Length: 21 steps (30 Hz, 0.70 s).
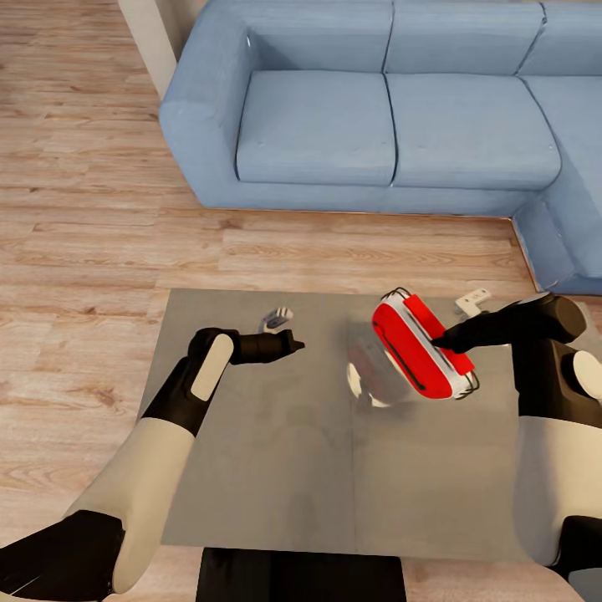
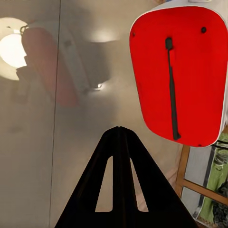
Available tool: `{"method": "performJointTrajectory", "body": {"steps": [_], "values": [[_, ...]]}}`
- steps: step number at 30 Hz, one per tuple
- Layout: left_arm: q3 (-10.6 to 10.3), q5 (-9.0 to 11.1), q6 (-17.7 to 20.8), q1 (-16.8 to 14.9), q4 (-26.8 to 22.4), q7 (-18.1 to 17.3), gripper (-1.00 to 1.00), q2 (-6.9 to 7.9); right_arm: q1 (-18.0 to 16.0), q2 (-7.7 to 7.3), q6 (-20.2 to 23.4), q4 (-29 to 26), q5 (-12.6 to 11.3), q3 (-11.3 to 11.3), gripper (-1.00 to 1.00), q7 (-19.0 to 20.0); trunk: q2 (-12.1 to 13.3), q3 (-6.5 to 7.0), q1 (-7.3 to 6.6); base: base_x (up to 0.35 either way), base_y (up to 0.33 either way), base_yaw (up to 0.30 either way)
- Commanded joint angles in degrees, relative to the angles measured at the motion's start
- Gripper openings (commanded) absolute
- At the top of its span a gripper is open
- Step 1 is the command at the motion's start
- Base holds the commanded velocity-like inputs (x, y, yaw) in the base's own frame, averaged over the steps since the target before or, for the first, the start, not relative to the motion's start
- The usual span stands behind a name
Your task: Turn on the radio receiver that's on the table in the living room.
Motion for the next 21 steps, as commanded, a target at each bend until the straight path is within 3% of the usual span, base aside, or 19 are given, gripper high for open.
{"method": "performJointTrajectory", "body": {"steps": [1, 16, 21], "values": [[0.0, 0.0, 0.0, 0.0, 0.0, 0.0, -1.0, 0.0, 0.0, 0.08, 0.0, 0.0, 0.0, 0.0, -1.0, 0.0, 0.0, 0.0, 0.0, 0.0, 0.0, 0.0], [0.0, 0.0, 0.0, 0.0, 0.1, 0.0, -1.0, 0.08, 0.0, 0.77, 0.1, 0.3, -0.1, -0.2, -1.0, 0.0, 0.0, 0.0, 0.0, 0.0, 0.0, 0.0], [0.0, 0.0, 0.0, 0.0, 0.2, 0.0, -1.0, 0.04, 0.0, 0.78, 0.0, 4.5, -0.1, -0.2, -1.0, -0.2, 0.0, 0.0, 0.0, 0.0, 0.0, 0.0]]}}
